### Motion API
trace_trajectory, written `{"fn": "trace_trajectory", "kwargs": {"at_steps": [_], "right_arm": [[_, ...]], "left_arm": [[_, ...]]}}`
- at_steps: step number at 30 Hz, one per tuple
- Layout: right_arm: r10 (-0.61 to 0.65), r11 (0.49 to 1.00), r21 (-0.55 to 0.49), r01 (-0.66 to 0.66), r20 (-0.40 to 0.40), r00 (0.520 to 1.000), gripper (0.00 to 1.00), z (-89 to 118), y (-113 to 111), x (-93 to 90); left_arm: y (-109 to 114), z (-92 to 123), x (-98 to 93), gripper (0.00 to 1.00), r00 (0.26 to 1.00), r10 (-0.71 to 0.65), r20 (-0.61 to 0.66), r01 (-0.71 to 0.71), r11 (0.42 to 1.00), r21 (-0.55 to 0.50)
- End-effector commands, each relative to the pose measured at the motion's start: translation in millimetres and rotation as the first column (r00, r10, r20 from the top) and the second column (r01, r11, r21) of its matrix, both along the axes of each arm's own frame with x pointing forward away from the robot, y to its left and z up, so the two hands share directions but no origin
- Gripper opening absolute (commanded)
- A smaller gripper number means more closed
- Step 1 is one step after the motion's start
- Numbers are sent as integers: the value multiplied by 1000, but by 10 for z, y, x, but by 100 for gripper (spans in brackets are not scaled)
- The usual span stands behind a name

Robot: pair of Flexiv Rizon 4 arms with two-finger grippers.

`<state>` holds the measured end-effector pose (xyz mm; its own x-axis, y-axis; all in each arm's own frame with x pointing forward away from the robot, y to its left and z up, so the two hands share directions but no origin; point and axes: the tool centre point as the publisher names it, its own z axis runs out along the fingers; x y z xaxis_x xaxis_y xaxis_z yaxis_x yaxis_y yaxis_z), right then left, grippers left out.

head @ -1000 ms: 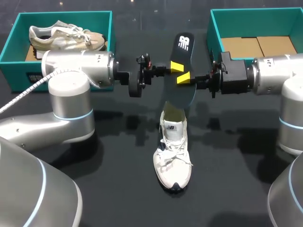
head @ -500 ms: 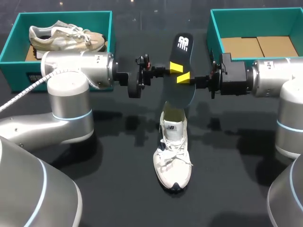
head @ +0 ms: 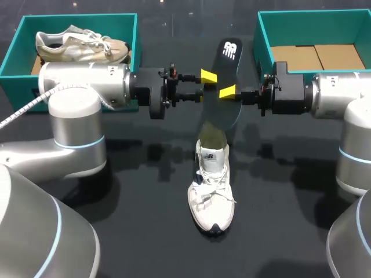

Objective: Take the shoe out of the shoebox, open the shoe tongue, remove and reinsert the insole, then place the shoe into the shoebox

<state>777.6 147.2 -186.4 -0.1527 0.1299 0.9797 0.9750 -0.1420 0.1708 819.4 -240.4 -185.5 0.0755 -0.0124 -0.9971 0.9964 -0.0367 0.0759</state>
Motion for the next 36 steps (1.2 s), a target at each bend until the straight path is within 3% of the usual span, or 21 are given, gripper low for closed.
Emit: {"fn": "trace_trajectory", "kwargs": {"at_steps": [1,12,14,19,22,23,36], "right_arm": [[23,1000,1,-23,50,998,0,-6,-26,50],[23,1000,1,-23,50,998,0,-6,-26,50],[32,999,-5,-32,68,997,0,-13,-30,54],[43,998,-57,-32,188,981,0,-19,-53,66],[45,996,-82,-27,228,973,0,-31,-58,119],[45,996,-91,-23,241,970,0,-33,-54,136],[36,992,-123,-5,251,967,0,-32,-52,155]], "left_arm": [[291,86,-157,100,999,43,-21,-42,999,23],[291,86,-157,100,999,43,-21,-42,999,23],[250,61,-165,100,990,78,-116,-78,997,1],[337,86,-209,100,926,193,-325,-170,981,95],[438,110,-224,100,851,255,-459,-145,955,260],[446,105,-219,100,841,323,-435,-154,913,379],[446,105,-219,100,841,323,-435,-154,913,379]]}}
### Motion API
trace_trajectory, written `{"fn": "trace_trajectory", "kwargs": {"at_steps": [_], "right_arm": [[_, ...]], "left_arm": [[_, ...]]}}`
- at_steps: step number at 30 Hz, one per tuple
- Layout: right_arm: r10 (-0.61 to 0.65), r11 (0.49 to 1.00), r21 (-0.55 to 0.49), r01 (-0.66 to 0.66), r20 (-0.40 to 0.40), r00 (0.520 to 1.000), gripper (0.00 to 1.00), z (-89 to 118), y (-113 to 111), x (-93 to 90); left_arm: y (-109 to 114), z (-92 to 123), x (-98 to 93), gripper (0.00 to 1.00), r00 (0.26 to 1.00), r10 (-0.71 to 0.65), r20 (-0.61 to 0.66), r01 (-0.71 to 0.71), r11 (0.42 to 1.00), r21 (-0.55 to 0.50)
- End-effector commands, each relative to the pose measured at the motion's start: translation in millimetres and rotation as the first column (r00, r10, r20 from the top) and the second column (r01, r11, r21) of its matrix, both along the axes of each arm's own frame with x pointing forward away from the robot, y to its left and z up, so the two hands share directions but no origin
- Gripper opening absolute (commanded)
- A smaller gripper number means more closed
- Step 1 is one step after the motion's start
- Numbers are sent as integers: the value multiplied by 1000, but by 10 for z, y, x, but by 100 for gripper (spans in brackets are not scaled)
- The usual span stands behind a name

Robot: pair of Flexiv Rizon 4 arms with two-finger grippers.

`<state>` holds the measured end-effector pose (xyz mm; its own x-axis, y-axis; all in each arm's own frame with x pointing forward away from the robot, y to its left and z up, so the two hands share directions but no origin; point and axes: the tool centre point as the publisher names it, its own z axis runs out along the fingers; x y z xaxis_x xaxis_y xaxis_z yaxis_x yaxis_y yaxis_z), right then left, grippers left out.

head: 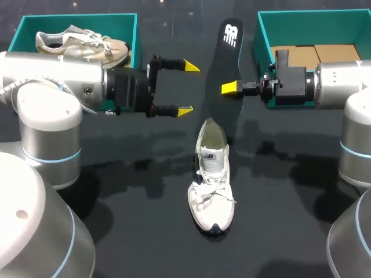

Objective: Take the shoe out of the shoebox, open the shoe tongue, remove and reinsert the insole, then place the shoe into the shoebox

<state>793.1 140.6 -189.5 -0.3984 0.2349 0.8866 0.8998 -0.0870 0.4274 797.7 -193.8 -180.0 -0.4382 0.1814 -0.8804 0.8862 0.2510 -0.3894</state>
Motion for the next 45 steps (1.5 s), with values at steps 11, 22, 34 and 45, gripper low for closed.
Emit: {"fn": "trace_trajectory", "kwargs": {"at_steps": [11,22,34,45], "right_arm": [[-33,998,-57,42,150,988,0,-42,31,30],[-55,989,-122,79,184,981,0,-55,49,58],[-12,993,-107,43,272,962,0,-135,107,94],[-22,991,-117,64,332,943,0,-209,122,95]], "left_arm": [[170,75,-3,100,977,89,-194,-45,974,223],[125,42,-12,100,934,354,-50,-298,848,438],[32,-235,53,100,844,419,-336,-187,816,547],[192,-349,-10,100,803,489,-341,-229,781,580]]}}
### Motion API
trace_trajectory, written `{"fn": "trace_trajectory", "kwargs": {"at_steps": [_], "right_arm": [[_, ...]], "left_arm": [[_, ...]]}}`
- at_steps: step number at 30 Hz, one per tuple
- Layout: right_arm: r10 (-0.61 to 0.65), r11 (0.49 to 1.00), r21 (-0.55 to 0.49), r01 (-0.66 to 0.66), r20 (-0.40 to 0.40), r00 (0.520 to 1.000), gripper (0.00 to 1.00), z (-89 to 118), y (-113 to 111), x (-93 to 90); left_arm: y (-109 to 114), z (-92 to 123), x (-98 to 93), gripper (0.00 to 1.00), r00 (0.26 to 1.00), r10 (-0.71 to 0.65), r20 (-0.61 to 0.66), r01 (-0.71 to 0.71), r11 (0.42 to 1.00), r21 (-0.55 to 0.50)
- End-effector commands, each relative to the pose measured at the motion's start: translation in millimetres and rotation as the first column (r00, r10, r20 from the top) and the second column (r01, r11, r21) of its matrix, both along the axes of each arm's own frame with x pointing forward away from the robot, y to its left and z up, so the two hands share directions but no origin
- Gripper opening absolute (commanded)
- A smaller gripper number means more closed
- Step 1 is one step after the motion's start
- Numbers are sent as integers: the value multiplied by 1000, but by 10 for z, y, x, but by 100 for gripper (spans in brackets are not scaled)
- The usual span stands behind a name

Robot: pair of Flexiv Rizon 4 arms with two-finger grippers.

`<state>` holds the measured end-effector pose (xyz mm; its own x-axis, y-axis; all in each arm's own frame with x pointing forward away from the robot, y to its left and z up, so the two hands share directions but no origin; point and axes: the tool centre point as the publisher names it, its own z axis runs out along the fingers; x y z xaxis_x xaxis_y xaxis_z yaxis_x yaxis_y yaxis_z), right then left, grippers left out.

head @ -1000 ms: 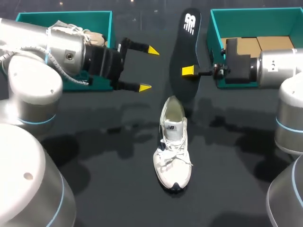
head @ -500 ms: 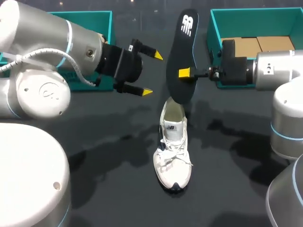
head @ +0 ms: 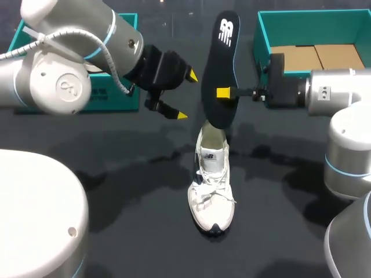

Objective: Take the shoe out of the shoebox, open the shoe tongue, remove and reinsert the insole, then place the shoe into the shoebox

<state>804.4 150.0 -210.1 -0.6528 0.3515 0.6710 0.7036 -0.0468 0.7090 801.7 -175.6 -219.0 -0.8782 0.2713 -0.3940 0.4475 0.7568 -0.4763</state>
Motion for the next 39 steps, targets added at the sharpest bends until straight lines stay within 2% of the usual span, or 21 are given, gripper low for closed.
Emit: {"fn": "trace_trajectory", "kwargs": {"at_steps": [1,7,11,21,23,39], "right_arm": [[-7,1000,-3,7,0,1000,0,-4,29,-17],[-7,1000,-3,7,0,1000,0,-4,29,-17],[-4,1000,-2,4,3,1000,0,-17,34,-23],[15,1000,11,-16,52,999,0,-33,43,-62],[25,1000,17,-26,58,998,0,-41,42,-74],[35,999,20,-36,63,997,0,-47,39,-94]], "left_arm": [[10,42,-50,100,1000,18,14,-18,999,34],[10,42,-50,100,1000,18,14,-18,999,34],[-11,-97,-101,100,1000,10,-14,-10,1000,22],[123,-226,-244,100,997,47,-67,-45,999,25],[146,-244,-283,100,994,7,-112,-5,1000,18],[146,-244,-283,100,994,7,-112,-5,1000,18]]}}
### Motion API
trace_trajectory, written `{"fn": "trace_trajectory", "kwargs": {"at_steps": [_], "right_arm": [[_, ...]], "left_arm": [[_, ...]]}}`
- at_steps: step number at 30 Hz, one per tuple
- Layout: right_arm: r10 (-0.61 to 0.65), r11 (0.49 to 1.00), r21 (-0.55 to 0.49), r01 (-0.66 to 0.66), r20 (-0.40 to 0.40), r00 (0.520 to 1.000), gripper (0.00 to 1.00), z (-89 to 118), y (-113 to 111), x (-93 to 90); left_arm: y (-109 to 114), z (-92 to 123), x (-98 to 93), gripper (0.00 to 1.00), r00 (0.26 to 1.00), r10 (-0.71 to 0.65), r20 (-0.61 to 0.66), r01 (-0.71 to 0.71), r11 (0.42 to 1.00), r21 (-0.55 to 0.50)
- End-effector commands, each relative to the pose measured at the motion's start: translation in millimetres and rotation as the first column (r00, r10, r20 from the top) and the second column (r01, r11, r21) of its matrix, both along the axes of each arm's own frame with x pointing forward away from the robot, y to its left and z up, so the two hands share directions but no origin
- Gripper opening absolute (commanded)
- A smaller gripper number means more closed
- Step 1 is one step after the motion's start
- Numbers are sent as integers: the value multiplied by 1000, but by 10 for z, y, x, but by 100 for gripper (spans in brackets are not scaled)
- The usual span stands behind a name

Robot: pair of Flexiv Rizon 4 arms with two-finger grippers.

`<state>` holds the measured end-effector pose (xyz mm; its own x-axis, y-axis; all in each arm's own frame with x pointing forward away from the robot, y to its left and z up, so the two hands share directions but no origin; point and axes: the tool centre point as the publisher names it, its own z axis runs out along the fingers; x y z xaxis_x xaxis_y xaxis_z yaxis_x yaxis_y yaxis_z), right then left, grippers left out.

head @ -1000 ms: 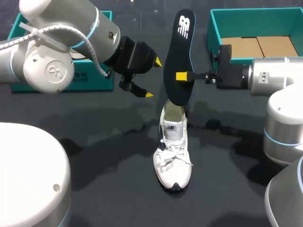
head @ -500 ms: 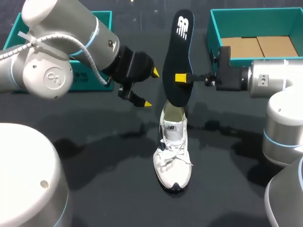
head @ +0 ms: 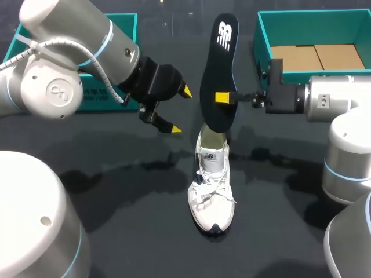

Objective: Take the shoe out of the shoebox, open the shoe tongue, remove and reinsert the insole, then place the shoe into the shoebox

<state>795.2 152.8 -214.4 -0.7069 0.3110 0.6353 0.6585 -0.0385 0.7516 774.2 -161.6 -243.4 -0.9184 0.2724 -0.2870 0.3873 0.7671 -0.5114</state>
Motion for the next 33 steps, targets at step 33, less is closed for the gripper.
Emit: {"fn": "trace_trajectory", "kwargs": {"at_steps": [33], "right_arm": [[58,996,61,-61,51,997,0,-147,104,-29]], "left_arm": [[-15,-436,-284,100,993,54,-107,-52,998,26]]}}
